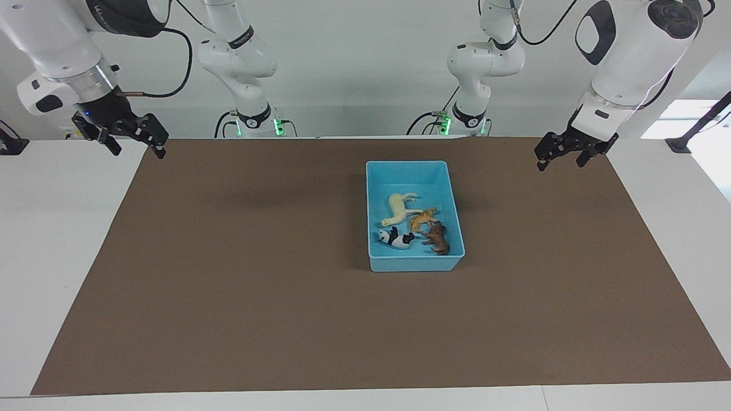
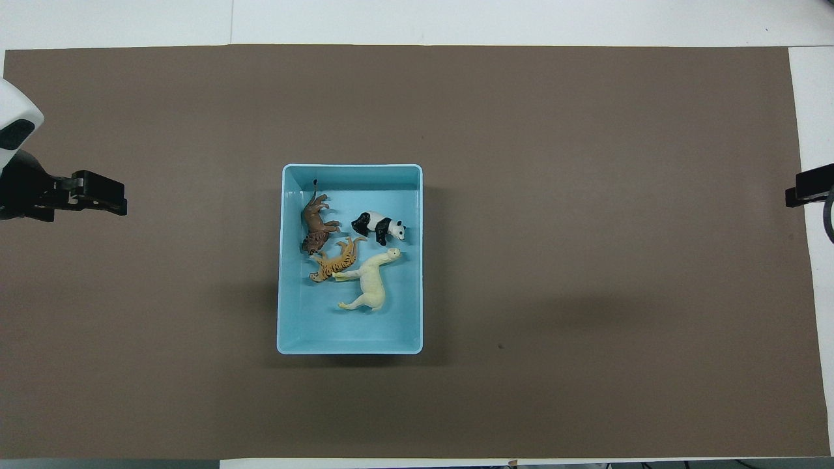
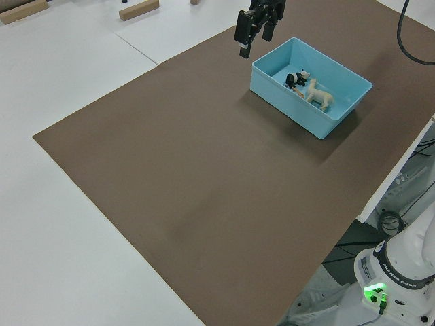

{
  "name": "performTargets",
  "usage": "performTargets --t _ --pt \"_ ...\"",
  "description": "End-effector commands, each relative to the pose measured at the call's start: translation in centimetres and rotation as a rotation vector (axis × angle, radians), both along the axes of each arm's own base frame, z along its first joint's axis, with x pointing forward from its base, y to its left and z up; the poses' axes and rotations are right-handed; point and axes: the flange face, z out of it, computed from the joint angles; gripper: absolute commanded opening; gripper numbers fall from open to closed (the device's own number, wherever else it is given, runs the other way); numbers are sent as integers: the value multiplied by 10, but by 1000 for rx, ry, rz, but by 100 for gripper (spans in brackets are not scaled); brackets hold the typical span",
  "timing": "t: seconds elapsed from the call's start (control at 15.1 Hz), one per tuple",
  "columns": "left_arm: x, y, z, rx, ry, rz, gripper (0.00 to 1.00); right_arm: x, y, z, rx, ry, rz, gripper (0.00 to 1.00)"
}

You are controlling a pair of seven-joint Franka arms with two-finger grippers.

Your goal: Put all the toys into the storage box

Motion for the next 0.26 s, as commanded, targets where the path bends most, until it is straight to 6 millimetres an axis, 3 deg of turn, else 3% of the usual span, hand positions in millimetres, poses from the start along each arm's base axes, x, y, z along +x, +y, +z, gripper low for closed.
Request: performTargets --t 0.0,0.2 --pt "-6 3 9 -11 -11 -5 100 -6 1 0 28 -19 -16 100" --pt "-6 2 9 -9 -9 -6 100 -7 -1 1 30 -18 -20 100"
